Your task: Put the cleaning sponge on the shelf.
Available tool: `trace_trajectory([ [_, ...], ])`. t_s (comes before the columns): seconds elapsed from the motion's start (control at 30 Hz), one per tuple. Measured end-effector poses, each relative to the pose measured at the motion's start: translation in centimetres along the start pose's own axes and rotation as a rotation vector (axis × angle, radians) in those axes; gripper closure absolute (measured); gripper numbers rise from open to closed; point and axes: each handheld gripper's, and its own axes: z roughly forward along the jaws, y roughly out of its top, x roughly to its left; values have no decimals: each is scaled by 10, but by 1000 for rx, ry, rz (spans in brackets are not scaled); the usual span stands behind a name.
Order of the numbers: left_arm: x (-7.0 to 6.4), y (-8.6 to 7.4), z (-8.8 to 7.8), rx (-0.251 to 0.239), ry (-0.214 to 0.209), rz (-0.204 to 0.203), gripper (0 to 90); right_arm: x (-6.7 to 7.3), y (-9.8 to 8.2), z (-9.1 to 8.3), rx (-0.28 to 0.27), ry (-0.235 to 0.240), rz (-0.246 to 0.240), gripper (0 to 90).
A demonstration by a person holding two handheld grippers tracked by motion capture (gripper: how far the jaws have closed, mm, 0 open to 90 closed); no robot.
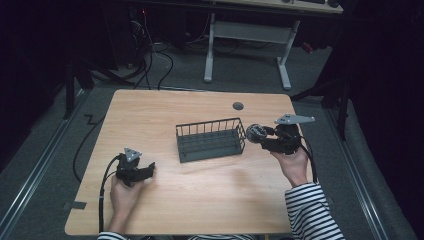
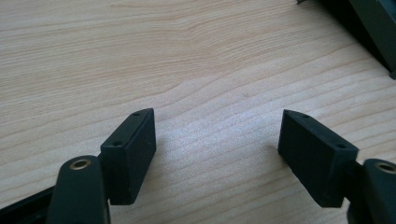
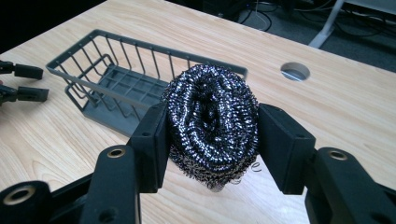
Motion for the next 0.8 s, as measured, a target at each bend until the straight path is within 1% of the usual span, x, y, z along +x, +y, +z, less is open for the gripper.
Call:
trace_trajectory([
  [0.13,0,0,0,0,0,0,281,6,9,6,-2,3,-26,473],
  [0.2,0,0,0,0,0,0,281,9,14,9,2,9,-26,473],
  [0.33,0,0,0,0,0,0,281,13,25,19,13,15,-46,473],
  [0.43,0,0,0,0,0,0,281,15,30,26,17,23,-49,473],
  [0.5,0,0,0,0,0,0,280,17,33,33,31,30,-46,473],
  [0.67,-1,0,0,0,-3,5,280,20,39,49,52,38,-57,472],
  [0.8,-1,0,0,0,-3,6,281,22,42,62,71,43,-53,471],
])
